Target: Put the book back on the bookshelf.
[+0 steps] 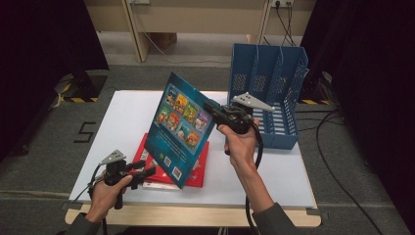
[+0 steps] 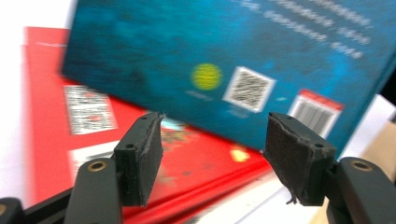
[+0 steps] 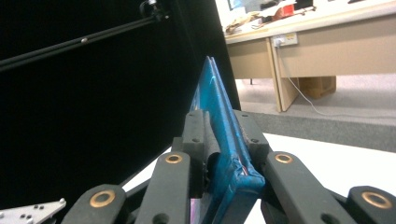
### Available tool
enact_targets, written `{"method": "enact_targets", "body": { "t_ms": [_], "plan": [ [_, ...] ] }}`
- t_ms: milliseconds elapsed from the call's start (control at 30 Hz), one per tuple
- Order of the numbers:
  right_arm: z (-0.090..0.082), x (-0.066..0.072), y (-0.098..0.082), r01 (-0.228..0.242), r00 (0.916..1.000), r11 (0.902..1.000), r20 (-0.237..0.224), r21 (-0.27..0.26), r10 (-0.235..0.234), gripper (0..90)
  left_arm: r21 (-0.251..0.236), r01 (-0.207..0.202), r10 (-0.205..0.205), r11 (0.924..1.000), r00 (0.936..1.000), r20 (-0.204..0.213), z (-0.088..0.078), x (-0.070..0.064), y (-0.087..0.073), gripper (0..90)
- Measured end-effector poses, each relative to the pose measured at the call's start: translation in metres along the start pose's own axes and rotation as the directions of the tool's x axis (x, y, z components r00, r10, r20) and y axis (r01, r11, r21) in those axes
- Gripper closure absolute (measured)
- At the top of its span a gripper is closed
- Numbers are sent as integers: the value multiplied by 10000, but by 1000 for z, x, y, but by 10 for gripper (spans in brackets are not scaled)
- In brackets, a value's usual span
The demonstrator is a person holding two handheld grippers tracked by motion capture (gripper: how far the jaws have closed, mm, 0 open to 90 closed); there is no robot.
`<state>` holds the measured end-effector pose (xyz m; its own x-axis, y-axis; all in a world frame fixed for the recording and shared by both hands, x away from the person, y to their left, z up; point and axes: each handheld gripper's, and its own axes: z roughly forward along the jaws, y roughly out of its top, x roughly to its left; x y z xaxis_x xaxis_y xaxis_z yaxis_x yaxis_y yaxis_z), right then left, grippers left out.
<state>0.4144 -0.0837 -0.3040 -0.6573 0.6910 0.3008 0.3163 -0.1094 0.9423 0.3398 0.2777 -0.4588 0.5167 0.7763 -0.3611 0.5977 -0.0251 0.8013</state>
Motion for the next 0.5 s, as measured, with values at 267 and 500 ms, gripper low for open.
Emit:
{"method": "enact_targets", "body": {
  "t_ms": [267, 500],
  "plan": [
    [-8, 17, 25, 1593, 9872, 9865, -8, -377, -1594, 815, 388, 128, -75, 9992, 9909, -1346, -13, 41, -2, 344],
    [-13, 22, 20, 1888, 9819, 9804, -15, -559, -1892, 811, 879, -4, 233, 9961, 9657, -2587, -23, 71, -4, 300]
  ]
}}
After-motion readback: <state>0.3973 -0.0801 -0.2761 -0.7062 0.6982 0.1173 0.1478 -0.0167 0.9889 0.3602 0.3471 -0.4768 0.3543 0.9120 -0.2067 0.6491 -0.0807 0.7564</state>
